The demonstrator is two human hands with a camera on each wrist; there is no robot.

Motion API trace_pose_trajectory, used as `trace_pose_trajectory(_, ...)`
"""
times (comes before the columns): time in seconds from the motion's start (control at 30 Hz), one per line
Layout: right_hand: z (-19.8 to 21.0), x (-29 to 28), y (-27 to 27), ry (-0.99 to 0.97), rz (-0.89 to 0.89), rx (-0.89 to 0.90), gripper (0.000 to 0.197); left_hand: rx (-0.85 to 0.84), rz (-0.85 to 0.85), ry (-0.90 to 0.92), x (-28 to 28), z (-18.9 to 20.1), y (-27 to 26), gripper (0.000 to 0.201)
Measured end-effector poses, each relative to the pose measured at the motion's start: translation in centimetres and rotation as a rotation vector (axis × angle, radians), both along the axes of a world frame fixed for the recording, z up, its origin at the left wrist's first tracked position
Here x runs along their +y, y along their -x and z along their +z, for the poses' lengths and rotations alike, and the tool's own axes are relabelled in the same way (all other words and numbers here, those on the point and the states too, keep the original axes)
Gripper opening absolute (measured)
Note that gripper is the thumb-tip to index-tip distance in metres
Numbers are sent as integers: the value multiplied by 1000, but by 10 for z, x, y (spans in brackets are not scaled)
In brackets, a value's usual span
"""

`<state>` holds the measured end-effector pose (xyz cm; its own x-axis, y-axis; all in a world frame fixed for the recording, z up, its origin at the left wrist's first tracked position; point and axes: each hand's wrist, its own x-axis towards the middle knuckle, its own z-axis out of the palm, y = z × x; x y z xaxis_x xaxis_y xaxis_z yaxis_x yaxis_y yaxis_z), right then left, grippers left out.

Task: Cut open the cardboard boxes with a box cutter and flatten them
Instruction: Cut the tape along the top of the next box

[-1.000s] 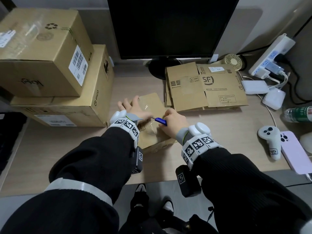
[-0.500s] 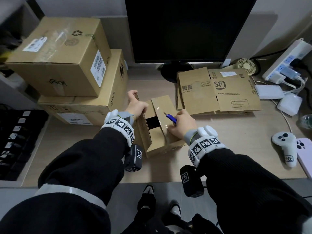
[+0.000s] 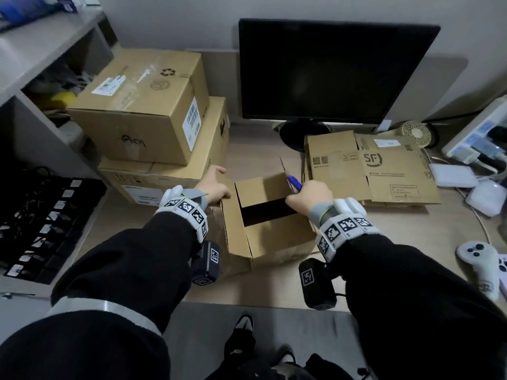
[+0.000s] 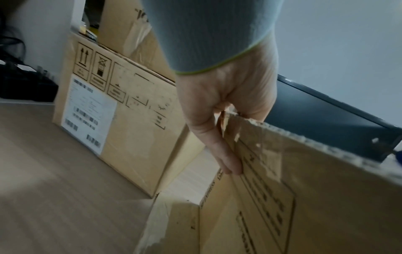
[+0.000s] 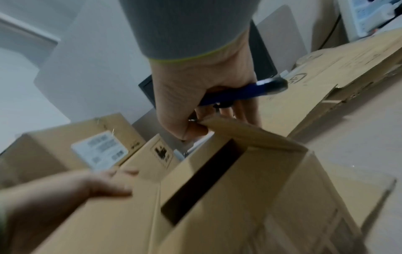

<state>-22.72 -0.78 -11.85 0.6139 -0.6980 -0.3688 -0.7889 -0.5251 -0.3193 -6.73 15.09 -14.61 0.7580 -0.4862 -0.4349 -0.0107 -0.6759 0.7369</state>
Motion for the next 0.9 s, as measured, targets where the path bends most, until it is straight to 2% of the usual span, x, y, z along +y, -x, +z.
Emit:
trace_pose_trajectory(0.13,34,-26,7,-95,-132,-209,14,-27,16,19,2,4,-7,63)
trace_pose_trajectory(0.27,71,-36,11,-71,-145,-320,14,-100,32,62,-8,23,-13,72)
trace_pose_trajectory(0.4,101,-31,7,-41,-112,-518,17,-179,30,133,-25,51,-14,79)
trace_pose_trajectory(0.47,111,-31,6,-52,-121,-630,22,-250,70,208,-32,66,-19,72)
trace_pose_trajectory(0.6,116,-39,15,-100,-260,-810,33,-386,127,406,-41,100,-29,39)
trace_pose_trajectory(0.7,104,-50,25,-112,-369,-721,30,-420,11,534,-51,132,-26,23)
trace_pose_trajectory(0.83,76,-61,39,-262,-452,-528,24,-479,-227,607,-63,146,-16,31)
trace_pose_trajectory(0.9,66,-62,43,-95,-400,-384,29,-493,-338,557,-70,144,-2,32)
